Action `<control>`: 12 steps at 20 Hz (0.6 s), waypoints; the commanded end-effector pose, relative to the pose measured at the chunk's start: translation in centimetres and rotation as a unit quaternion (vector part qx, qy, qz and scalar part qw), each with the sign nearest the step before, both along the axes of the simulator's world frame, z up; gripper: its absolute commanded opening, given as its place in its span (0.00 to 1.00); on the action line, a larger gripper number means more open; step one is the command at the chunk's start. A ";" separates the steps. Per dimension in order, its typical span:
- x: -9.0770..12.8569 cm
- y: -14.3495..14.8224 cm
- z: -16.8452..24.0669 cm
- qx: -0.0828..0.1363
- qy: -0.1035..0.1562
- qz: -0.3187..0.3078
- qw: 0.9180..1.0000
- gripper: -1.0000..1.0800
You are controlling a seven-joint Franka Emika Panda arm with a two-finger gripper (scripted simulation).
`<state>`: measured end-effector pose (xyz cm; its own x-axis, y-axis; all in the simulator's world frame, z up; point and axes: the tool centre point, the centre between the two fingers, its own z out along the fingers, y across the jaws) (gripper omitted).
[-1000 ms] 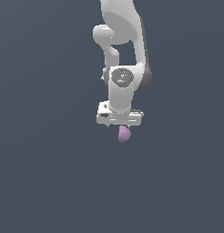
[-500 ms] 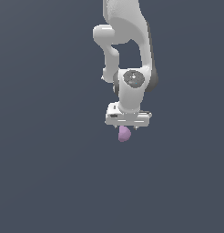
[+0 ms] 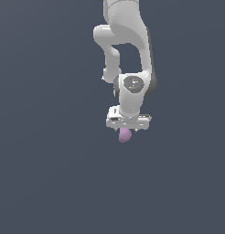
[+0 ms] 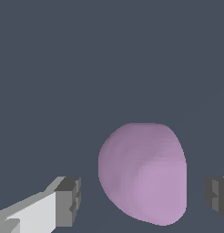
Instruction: Pick up the object and move it to a goal position.
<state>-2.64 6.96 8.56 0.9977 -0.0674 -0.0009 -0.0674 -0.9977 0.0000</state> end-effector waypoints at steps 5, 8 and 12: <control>-0.1 0.1 -2.7 0.000 0.000 0.000 1.000 0.96; 0.0 0.1 -3.1 0.000 0.000 -0.001 1.000 0.96; 0.0 0.1 -3.1 0.000 0.000 -0.001 1.000 0.00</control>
